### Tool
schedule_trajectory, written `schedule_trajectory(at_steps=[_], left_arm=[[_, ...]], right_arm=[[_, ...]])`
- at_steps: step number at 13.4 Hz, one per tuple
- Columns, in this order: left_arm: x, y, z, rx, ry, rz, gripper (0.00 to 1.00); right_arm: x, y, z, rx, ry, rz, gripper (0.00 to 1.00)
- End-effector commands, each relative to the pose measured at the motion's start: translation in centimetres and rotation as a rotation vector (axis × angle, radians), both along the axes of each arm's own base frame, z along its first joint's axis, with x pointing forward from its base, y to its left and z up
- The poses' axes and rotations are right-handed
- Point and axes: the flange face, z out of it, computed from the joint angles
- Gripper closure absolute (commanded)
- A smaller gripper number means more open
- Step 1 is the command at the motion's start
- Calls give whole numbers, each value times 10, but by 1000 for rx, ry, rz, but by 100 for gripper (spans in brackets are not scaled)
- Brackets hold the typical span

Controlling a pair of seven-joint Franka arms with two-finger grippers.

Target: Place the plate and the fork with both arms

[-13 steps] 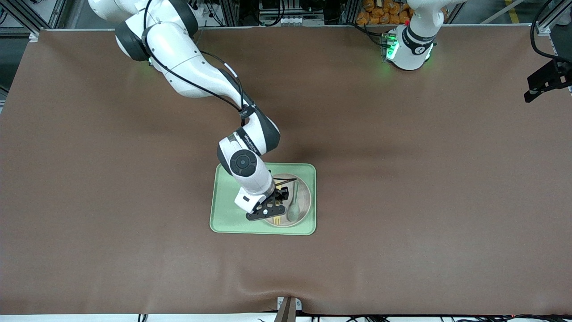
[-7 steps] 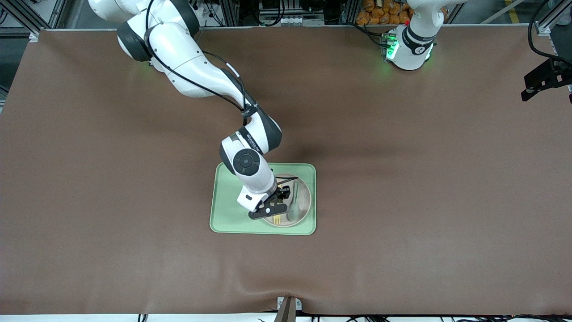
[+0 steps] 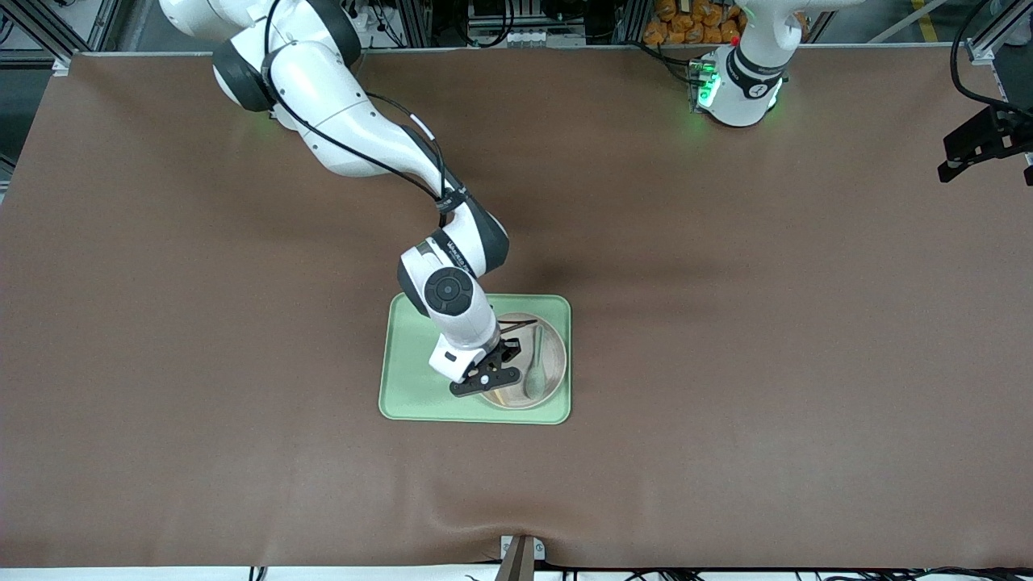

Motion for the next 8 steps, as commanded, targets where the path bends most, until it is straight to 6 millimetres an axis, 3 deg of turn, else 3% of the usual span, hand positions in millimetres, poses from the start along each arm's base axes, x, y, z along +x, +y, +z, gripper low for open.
schedule_trajectory(at_steps=[1,4,5,8], left_arm=[[-12,-1,5,-5,0,16,0],[-12,5,3,-7,3,26,0],[-12,5,2,-7,6,26,0],[-11,3,-2,-7,13,52,0]], right_arm=[[5,1,3,-6,-10,-15,99],[6,0,14,4,9,-38,99],[8,2,26,11,10,-41,99],[24,-19,52,22,53,-80,99]])
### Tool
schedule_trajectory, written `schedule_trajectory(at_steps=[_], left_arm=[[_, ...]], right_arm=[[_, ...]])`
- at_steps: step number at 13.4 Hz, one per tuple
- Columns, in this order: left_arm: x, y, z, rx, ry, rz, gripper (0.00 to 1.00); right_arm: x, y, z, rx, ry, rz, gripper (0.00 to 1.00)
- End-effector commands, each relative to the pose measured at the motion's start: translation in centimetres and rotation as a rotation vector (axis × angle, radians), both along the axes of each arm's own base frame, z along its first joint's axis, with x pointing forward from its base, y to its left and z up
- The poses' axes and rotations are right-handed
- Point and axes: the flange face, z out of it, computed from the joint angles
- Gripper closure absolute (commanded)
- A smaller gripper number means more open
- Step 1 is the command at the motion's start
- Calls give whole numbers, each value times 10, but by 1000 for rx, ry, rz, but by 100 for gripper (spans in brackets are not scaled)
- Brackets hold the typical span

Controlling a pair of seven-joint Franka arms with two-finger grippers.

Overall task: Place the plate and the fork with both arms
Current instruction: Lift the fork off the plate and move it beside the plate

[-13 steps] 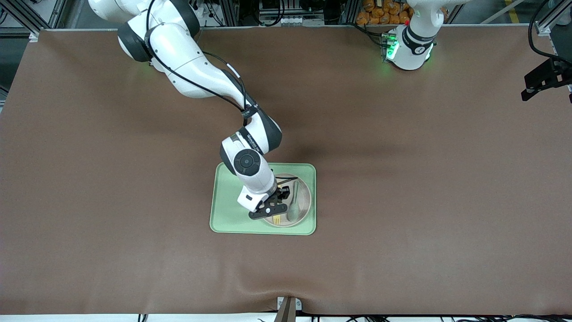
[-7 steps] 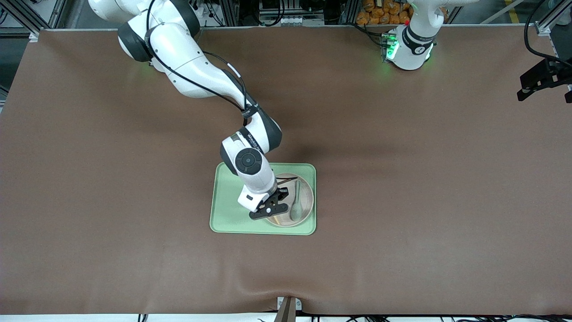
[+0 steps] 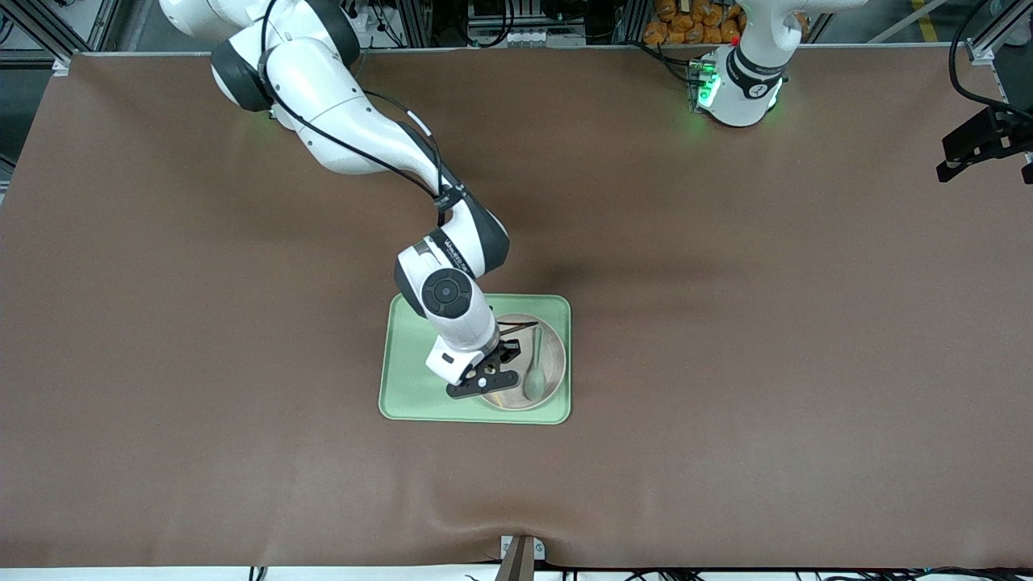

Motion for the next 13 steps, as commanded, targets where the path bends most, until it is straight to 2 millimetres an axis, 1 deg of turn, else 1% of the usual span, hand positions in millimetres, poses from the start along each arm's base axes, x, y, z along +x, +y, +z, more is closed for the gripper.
schedule_trajectory(at_steps=[1,3,4,5,8,9,10,11,13], left_arm=[[-10,-2,2,-3,3,18,0],[-10,1,0,-3,7,21,0],[-10,2,0,-3,7,24,0],[-9,3,-1,-1,9,27,0],[-8,4,-2,-1,12,29,0],[-7,3,-4,0,13,27,0],[-6,3,-5,0,16,27,0],[-4,3,-8,-1,19,27,0],[-1,6,-11,0,24,35,0]], right_arm=[[20,-28,29,22,30,-52,99],[33,-54,37,14,42,-28,99],[39,-68,36,5,54,-12,99],[42,-76,42,3,48,3,98],[36,-86,21,-27,85,18,97],[31,-94,6,-48,111,15,97],[29,-101,-3,-57,124,8,96],[26,-104,-9,-63,133,6,95],[24,-106,-10,-70,143,6,93]])
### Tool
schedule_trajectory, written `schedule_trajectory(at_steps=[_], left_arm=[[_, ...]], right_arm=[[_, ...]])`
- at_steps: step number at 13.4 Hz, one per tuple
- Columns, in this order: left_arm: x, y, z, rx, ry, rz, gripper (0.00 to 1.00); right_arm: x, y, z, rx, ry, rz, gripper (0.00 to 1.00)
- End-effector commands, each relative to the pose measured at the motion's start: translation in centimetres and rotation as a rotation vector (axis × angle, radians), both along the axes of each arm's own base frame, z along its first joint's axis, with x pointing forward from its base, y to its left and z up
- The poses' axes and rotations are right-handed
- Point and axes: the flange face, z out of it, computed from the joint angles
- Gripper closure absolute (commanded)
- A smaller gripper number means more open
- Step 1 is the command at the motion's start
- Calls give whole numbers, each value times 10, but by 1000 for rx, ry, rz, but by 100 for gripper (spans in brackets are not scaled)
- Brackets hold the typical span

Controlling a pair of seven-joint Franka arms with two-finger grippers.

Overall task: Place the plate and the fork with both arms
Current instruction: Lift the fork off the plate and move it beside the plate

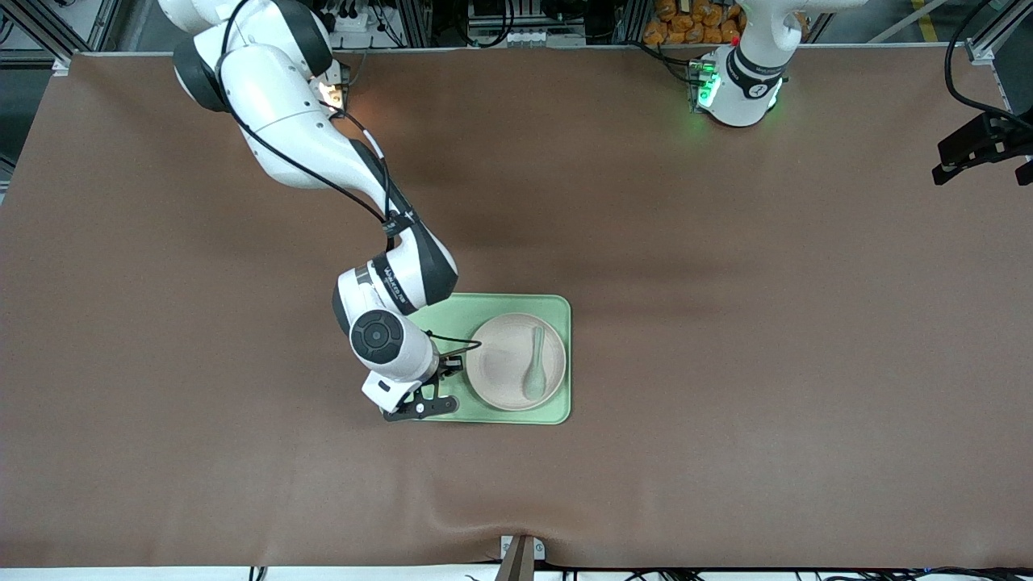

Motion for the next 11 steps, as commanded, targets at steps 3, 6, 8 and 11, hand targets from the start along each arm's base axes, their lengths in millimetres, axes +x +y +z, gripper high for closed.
schedule_trajectory(at_steps=[3,6,8,11], left_arm=[[4,3,-8,1,12,20,0],[6,2,-9,4,12,17,0],[9,-3,-13,5,18,8,0],[9,-6,-13,8,20,2,0]], right_arm=[[-8,-9,0,-5,22,8,86],[-9,-9,9,-7,29,11,14],[-8,-9,23,-4,28,20,0],[-4,-14,54,10,20,19,0]])
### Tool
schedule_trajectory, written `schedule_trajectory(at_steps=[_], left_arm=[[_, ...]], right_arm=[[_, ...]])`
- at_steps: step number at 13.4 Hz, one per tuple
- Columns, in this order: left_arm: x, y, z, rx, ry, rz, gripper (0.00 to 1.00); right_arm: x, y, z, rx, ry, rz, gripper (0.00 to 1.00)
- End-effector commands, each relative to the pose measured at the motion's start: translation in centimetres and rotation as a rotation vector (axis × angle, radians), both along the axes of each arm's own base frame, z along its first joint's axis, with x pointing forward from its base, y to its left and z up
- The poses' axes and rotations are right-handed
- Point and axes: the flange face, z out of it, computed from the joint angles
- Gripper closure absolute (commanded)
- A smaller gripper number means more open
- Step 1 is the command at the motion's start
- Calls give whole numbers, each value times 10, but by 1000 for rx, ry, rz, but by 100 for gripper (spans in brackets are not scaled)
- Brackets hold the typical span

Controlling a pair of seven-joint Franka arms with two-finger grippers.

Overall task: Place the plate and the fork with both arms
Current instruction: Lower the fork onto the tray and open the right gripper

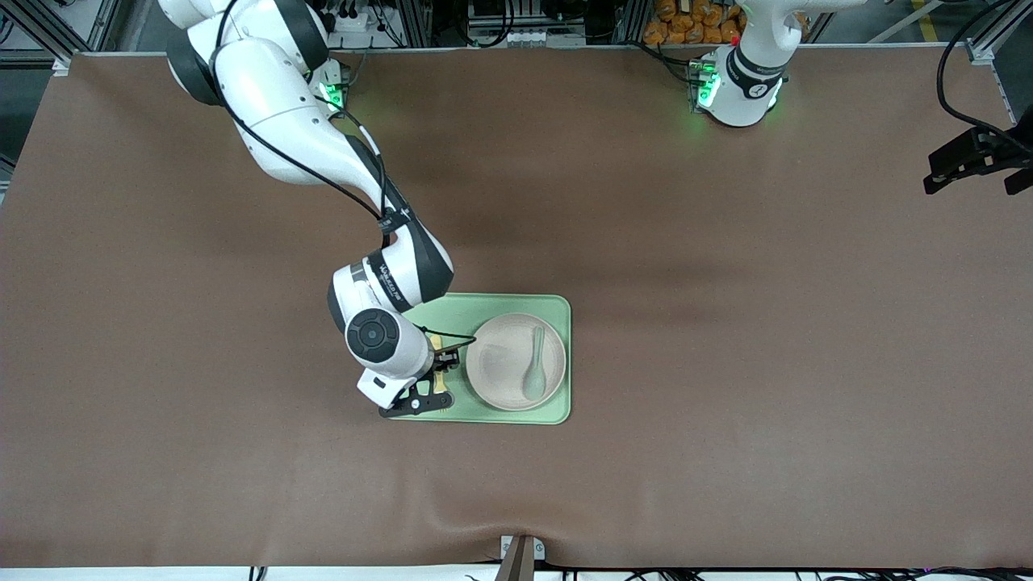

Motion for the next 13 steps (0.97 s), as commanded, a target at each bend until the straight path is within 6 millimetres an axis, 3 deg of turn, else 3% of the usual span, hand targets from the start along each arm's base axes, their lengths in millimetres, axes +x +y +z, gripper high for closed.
schedule_trajectory(at_steps=[1,3,5,6,10,13], left_arm=[[0,-3,4,6,-12,6,0],[-3,-3,9,10,-26,4,0],[-6,-5,14,11,-35,-1,0],[-6,-3,15,6,-36,-1,0],[-5,-4,13,-1,-32,-1,0],[-4,-4,10,0,-27,-1,0]], right_arm=[[-1,-14,32,6,24,5,0],[1,-23,63,1,20,1,0],[23,-79,102,25,-2,-78,0],[30,-106,132,35,-26,-96,0],[28,-166,201,-18,-45,-114,0],[19,-204,241,-76,-42,-131,0]])
